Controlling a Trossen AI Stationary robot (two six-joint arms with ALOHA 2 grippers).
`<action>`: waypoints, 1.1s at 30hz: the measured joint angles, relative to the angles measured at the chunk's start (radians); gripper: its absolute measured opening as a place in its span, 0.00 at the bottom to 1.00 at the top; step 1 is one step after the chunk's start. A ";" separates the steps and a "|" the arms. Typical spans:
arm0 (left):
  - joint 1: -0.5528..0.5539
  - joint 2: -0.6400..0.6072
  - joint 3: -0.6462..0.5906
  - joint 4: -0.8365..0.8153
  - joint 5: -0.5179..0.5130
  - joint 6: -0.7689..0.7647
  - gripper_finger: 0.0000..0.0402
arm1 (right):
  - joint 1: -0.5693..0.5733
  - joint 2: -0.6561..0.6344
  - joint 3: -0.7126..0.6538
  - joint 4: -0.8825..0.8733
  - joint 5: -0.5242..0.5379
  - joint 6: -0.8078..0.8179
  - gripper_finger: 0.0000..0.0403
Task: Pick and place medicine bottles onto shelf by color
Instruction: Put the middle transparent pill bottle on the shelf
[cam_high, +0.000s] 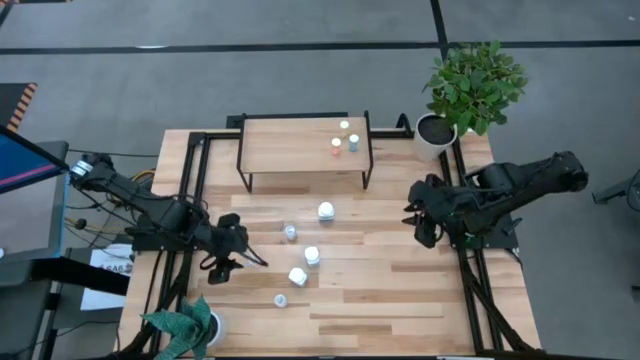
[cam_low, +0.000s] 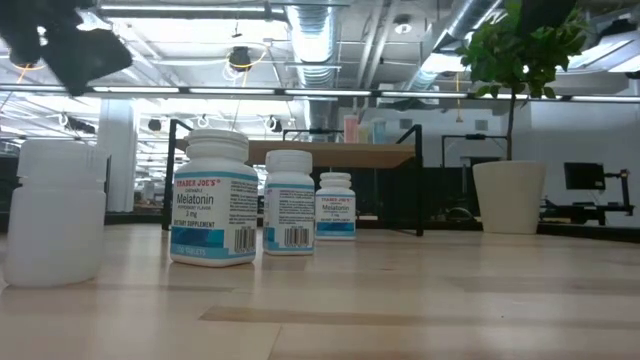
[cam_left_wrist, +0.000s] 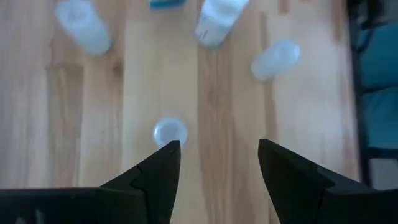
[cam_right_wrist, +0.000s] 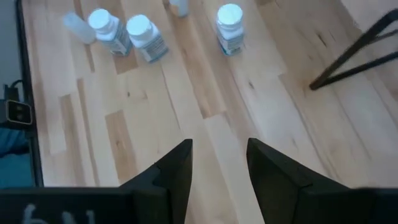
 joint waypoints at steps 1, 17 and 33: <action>-0.009 0.004 0.000 -0.011 -0.016 -0.019 0.51 | 0.010 0.004 -0.002 0.004 0.002 0.001 0.43; -0.020 0.260 0.000 -0.030 -0.022 -0.070 0.70 | 0.059 0.063 -0.005 0.039 0.048 -0.004 0.42; 0.020 0.444 0.001 0.071 -0.123 0.014 0.68 | 0.065 0.061 -0.004 0.038 0.048 -0.005 0.42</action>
